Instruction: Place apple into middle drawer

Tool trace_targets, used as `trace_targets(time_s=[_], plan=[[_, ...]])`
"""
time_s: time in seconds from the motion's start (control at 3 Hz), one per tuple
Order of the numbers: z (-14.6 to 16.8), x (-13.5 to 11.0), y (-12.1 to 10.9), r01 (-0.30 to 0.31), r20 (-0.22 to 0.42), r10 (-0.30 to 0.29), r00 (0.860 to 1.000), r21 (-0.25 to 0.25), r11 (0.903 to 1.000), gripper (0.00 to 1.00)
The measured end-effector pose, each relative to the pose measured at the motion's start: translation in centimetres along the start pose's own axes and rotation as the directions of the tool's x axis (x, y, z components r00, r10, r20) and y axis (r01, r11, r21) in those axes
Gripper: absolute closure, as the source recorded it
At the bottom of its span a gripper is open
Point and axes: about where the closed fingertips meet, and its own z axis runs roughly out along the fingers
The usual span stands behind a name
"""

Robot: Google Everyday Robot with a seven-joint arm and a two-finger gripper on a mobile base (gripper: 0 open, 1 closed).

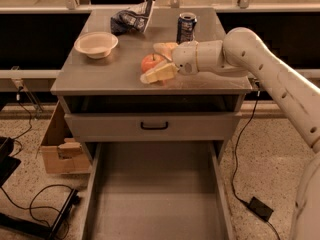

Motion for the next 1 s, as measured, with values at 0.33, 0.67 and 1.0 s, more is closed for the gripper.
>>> trace_targets(time_s=[0.33, 0.67, 1.0], plan=[[1.4, 0.3, -0.2, -0.018, -0.003, 0.018, 1.0, -0.016, 0.9997, 0.41], [2.3, 1.0, -0.4, -0.044, -0.013, 0.044, 0.999, -0.029, 0.9986, 0.66], [2.5, 0.9, -0.3, -0.043, -0.012, 0.043, 0.999, -0.033, 0.9985, 0.89]])
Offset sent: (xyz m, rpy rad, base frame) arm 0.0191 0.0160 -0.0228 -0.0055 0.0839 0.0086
